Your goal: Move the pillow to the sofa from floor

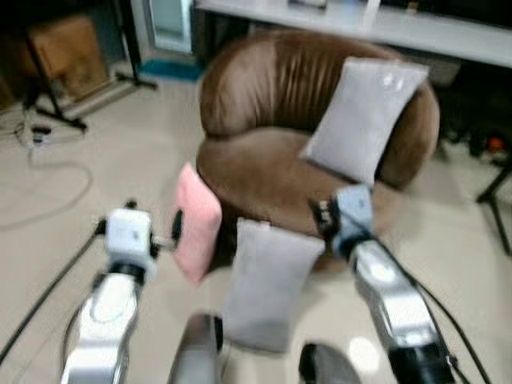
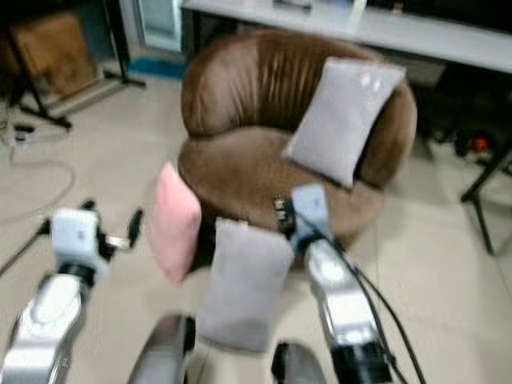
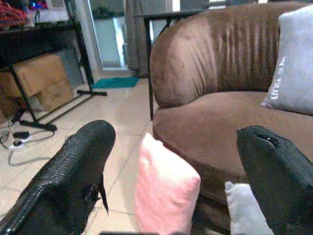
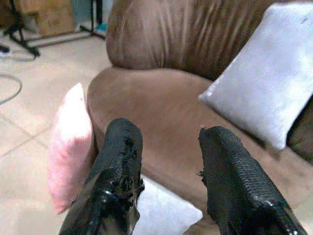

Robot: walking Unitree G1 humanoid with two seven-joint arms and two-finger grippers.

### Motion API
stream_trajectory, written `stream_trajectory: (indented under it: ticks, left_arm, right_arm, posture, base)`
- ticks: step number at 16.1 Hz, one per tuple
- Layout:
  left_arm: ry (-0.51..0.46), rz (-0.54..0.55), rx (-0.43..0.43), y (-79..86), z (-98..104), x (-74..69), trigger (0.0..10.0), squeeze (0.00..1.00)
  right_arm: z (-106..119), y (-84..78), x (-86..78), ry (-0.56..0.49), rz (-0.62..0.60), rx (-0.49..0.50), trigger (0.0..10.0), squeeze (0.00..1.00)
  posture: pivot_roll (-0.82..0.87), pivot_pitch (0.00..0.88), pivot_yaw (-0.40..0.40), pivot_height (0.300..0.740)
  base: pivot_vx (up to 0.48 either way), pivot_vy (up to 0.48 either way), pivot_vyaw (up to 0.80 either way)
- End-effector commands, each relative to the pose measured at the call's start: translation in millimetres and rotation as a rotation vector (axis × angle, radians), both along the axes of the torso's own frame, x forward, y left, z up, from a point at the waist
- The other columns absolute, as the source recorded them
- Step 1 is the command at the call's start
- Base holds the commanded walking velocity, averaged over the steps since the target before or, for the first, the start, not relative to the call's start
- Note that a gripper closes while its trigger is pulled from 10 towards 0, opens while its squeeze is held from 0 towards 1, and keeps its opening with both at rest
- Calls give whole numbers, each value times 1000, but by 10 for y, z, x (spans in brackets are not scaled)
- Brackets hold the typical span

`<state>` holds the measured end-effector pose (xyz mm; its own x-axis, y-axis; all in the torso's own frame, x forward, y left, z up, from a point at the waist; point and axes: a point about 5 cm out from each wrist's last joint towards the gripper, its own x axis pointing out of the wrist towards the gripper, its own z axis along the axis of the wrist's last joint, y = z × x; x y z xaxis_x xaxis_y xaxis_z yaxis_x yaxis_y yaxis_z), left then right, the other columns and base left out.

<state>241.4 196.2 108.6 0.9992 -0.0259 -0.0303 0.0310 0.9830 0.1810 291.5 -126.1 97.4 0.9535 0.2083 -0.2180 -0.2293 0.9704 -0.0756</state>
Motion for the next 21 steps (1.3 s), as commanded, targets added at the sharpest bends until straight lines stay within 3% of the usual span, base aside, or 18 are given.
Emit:
stream_trajectory:
  ticks: [1,7,13,21]
  left_arm:
    - [-27,-37,-22,-87,63,35,10000,0]
    - [-40,-13,-43,-70,50,97,10000,0]
    - [-25,0,-50,-53,-37,10,10000,0]
    - [-36,-18,-36,-42,-11,48,10000,0]
  right_arm:
    - [62,-85,27,-24,-27,-15,10000,0]
    - [43,-59,81,-25,-20,-23,10000,0]
    - [-9,-121,48,-21,-54,-5,10000,0]
    - [-64,-142,35,-19,-96,-4,10000,0]
  posture:
    - [85,0,-67,632]
    - [88,0,-91,632]
    - [91,0,-93,632]
    - [90,0,-68,632]
  base:
    - [0,0,0]
    - [138,0,0]
    - [280,0,0]
    - [281,0,0]
